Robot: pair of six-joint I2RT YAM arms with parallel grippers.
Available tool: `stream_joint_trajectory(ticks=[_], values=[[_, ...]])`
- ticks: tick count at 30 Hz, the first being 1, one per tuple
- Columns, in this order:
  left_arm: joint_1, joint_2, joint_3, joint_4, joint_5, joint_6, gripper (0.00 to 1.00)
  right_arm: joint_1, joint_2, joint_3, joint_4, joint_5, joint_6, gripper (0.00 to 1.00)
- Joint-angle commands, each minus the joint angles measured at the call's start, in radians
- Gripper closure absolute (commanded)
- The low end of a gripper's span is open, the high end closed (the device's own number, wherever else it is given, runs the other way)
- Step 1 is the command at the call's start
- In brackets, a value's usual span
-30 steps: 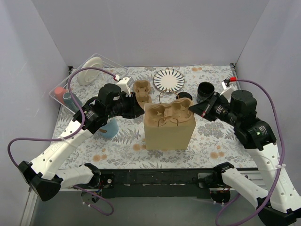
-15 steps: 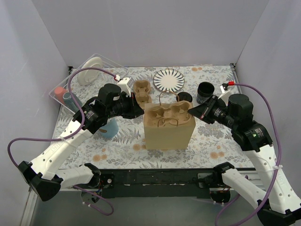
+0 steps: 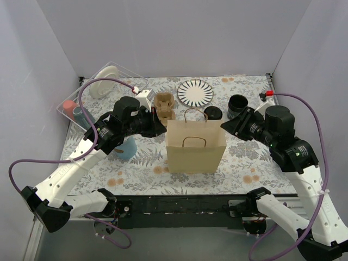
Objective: Pack the takeout coffee
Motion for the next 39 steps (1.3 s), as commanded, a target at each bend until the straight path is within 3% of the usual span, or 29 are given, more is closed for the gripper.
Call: stream_joint_trajectory(ticks=[1,4,10,13,24,32,39], values=[[-0.001,-0.016,0.029,-0.016,0.015,-0.004,1.0,0.0,0.035,0.124,-0.018,-0.003,-0.125,0.64],[0.0,-0.013,0.04,-0.019,0.018,-0.008,0.99,0.0,0.076,0.205,-0.102,-0.004,-0.199,0.64],[-0.002,-0.012,0.092,-0.031,-0.011,-0.013,0.51,0.0,0.114,0.328,-0.166,0.108,-0.25,0.64],[-0.002,-0.009,0.106,-0.039,-0.018,0.002,0.43,0.0,0.145,0.361,-0.175,0.168,-0.29,0.61],[-0.002,0.025,0.097,-0.1,-0.034,-0.031,0.44,-0.012,0.403,0.498,-0.175,0.42,-0.469,0.37],[-0.002,0.066,0.08,-0.096,-0.014,-0.03,0.44,-0.046,0.493,0.489,-0.095,0.356,-0.468,0.27],[-0.002,0.106,0.103,-0.105,-0.026,-0.016,0.53,-0.049,0.483,0.452,-0.075,0.322,-0.466,0.26]])
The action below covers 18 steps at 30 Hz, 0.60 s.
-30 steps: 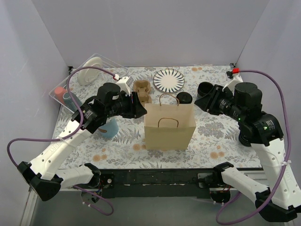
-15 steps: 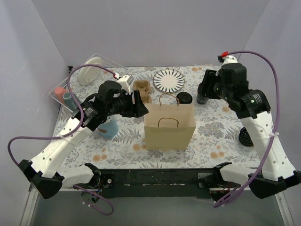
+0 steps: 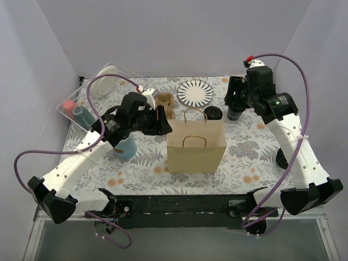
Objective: Pack the takeout coffee
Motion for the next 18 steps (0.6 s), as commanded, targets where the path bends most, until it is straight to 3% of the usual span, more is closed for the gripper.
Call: stream_joint_trajectory(ticks=[1,5,8,13,18], values=[[-0.002,0.015,0.025,-0.014,0.002,0.01,0.54,-0.004,-0.032,-0.014,0.067,-0.023,-0.009,0.26],[-0.002,0.023,0.031,-0.012,0.019,0.005,0.7,-0.007,-0.04,-0.032,0.072,-0.032,-0.013,0.27],[-0.002,0.026,0.051,-0.04,0.031,0.001,0.74,-0.007,-0.04,-0.041,0.082,-0.044,-0.012,0.27],[-0.002,0.018,0.072,-0.069,0.046,0.024,1.0,-0.009,-0.038,-0.063,0.116,-0.058,-0.002,0.27],[-0.002,-0.045,0.052,-0.034,0.068,0.1,1.0,-0.018,0.026,-0.043,0.136,-0.02,0.028,0.27]])
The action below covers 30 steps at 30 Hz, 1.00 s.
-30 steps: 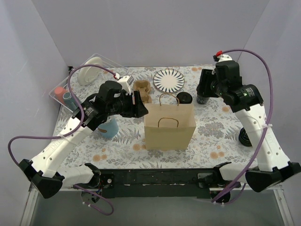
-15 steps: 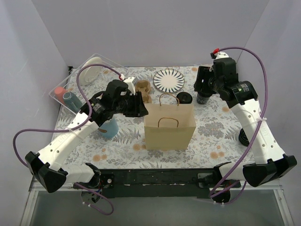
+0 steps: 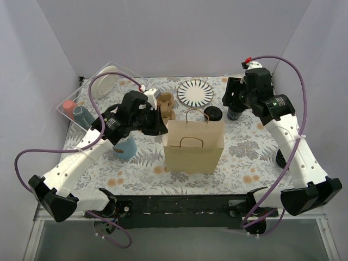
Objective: Pack the takeout coffee
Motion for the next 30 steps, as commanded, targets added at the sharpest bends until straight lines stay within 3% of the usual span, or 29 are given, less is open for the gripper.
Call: stream_joint_trajectory(ticks=[1,5,9,18,30], values=[[-0.002,-0.092,-0.004,0.026,0.039,0.112,1.0,-0.013,0.072,0.028,0.076,0.026,0.01,0.27],[-0.002,-0.161,-0.055,0.038,0.046,0.149,1.0,-0.014,0.143,0.021,0.142,0.018,-0.066,0.23],[-0.002,-0.258,-0.155,0.148,0.062,0.172,1.0,-0.013,0.209,0.014,0.194,0.003,-0.157,0.09],[-0.002,-0.354,-0.268,0.294,0.106,0.21,1.0,-0.012,0.359,0.011,0.184,-0.089,-0.399,0.12],[-0.002,-0.391,-0.279,0.256,0.109,0.232,1.0,-0.012,0.481,0.03,0.176,-0.12,-0.454,0.12]])
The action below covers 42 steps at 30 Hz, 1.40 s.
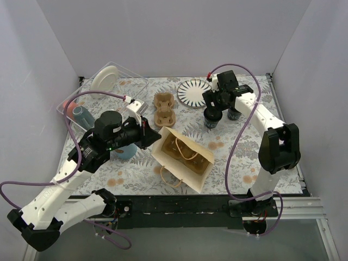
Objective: Pack the takeout coffee
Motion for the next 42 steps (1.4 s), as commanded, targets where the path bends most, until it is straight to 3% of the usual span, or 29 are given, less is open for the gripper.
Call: stream_joint_trajectory(ticks=[1,26,33,42], values=[[-0.002,-0.03,0.001,0.006,0.01,0.017,1.0,0.0,0.016,0.03,0.019,-0.022,-0.042,0.12],[-0.002,-0.039,0.011,-0.037,-0.018,-0.004,1.0,0.033,0.105,0.103,0.002,-0.007,-0.043,0.09],[-0.002,-0.041,0.017,-0.046,-0.021,-0.006,1.0,0.033,0.109,0.091,-0.001,0.015,-0.046,0.15],[-0.002,-0.041,0.014,-0.044,-0.021,-0.006,1.0,0.033,0.114,0.09,-0.035,0.012,-0.022,0.14]])
